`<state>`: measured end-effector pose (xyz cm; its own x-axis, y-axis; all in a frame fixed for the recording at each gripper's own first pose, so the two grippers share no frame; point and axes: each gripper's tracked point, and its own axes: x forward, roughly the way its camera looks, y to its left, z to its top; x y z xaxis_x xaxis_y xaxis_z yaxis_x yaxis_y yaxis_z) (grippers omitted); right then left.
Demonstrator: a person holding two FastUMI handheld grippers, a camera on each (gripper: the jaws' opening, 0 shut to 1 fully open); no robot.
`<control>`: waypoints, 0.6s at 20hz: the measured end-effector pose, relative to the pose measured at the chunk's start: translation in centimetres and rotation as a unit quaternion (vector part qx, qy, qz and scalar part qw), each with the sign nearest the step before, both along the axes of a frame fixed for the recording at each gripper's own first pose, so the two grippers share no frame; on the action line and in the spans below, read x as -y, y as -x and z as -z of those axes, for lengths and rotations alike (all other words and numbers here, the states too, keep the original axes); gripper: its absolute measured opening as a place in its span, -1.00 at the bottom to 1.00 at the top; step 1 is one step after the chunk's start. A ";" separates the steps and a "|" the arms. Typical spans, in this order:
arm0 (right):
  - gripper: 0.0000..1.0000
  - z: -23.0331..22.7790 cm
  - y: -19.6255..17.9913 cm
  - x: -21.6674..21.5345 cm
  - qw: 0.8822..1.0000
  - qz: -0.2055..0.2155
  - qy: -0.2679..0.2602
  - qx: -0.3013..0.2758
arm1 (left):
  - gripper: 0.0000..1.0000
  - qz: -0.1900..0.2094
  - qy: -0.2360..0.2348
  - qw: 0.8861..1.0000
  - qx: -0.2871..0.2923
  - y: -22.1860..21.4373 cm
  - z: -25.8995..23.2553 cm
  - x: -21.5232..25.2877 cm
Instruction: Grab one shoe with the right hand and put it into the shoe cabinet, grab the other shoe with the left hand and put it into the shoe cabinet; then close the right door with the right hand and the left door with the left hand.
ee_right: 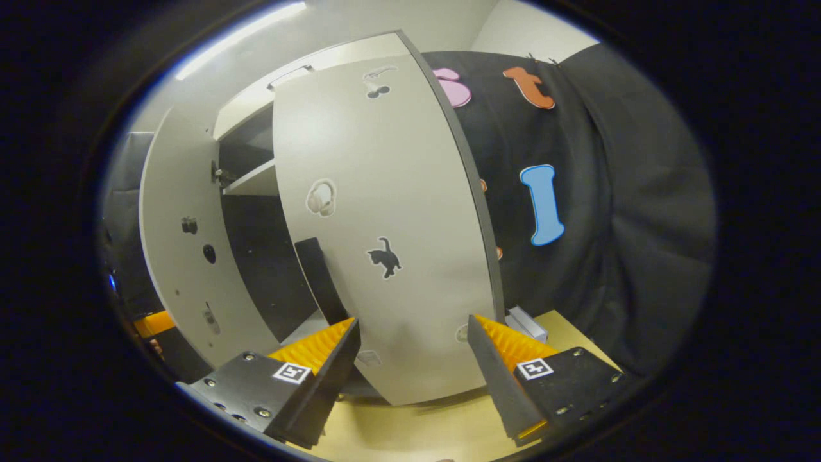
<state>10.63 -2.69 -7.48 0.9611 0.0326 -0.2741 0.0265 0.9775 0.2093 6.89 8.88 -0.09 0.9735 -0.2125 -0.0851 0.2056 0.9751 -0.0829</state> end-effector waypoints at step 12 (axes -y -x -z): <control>1.00 -0.8 3.3 5.7 0.999 0.041 0.007 0.002 | 0.93 0.043 0.014 0.999 -0.009 -3.9 0.6 5.5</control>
